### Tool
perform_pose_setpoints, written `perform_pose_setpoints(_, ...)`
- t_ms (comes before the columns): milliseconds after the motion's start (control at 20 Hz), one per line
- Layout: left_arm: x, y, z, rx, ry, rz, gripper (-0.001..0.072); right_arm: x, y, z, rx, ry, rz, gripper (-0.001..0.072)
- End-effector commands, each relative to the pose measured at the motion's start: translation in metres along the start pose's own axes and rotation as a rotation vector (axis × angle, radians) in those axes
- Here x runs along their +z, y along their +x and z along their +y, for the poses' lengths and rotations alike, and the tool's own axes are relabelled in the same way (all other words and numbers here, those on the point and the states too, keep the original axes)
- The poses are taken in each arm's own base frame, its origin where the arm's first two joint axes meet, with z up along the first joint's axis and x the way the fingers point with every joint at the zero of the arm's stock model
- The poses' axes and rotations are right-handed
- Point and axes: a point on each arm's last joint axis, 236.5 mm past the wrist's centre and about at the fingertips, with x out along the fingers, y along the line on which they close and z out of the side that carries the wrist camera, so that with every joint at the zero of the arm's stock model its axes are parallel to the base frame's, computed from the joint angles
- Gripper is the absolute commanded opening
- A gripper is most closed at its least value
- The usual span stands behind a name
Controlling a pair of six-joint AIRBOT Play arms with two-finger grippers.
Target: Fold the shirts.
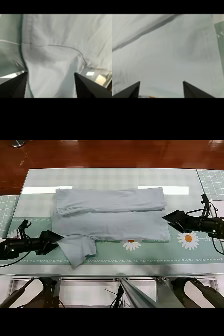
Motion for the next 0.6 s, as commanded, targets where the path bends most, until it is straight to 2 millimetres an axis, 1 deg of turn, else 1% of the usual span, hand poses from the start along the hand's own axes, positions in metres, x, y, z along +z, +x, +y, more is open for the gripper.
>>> perform_pose_setpoints(0,-0.014,0.013,-0.002,0.013,0.051,0.059,0.0702,0.011,0.0,-0.004,-0.014,0.009,-0.047,0.0622)
perform_pose_setpoints(150,-0.028,0.027,-0.003,0.018,0.058,0.141,0.0703,0.019,-0.001,-0.007,-0.025,0.052,-0.081,0.0622)
perform_pose_setpoints(200,-0.03,0.031,-0.001,0.026,0.063,0.151,0.0702,0.022,-0.002,-0.008,-0.031,0.05,-0.096,0.0622)
perform_pose_setpoints(250,-0.032,0.032,-0.002,0.029,0.074,0.161,0.0691,0.031,-0.005,-0.01,-0.05,0.029,-0.125,0.0623)
perform_pose_setpoints(300,-0.031,0.033,-0.001,0.033,0.082,0.156,0.0307,0.043,-0.014,-0.016,-0.086,0.0,-0.151,0.0624)
perform_pose_setpoints(350,-0.03,0.032,-0.002,0.029,0.084,0.151,0.0038,0.057,-0.031,-0.024,-0.126,0.0,-0.176,0.0624)
perform_pose_setpoints(400,-0.027,0.03,-0.004,0.025,0.087,0.146,0.0019,0.066,-0.049,-0.037,-0.175,0.008,-0.188,0.0624)
perform_pose_setpoints(450,-0.025,0.029,-0.007,0.021,0.092,0.144,0.002,0.062,-0.063,-0.055,-0.233,0.022,-0.165,0.0624)
perform_pose_setpoints(500,-0.022,0.027,-0.009,0.018,0.098,0.139,0.0019,0.046,-0.072,-0.078,-0.3,0.063,-0.107,0.0623)
perform_pose_setpoints(550,-0.019,0.026,-0.011,0.015,0.1,0.129,0.002,0.02,-0.077,-0.101,-0.367,0.131,-0.024,0.0623)
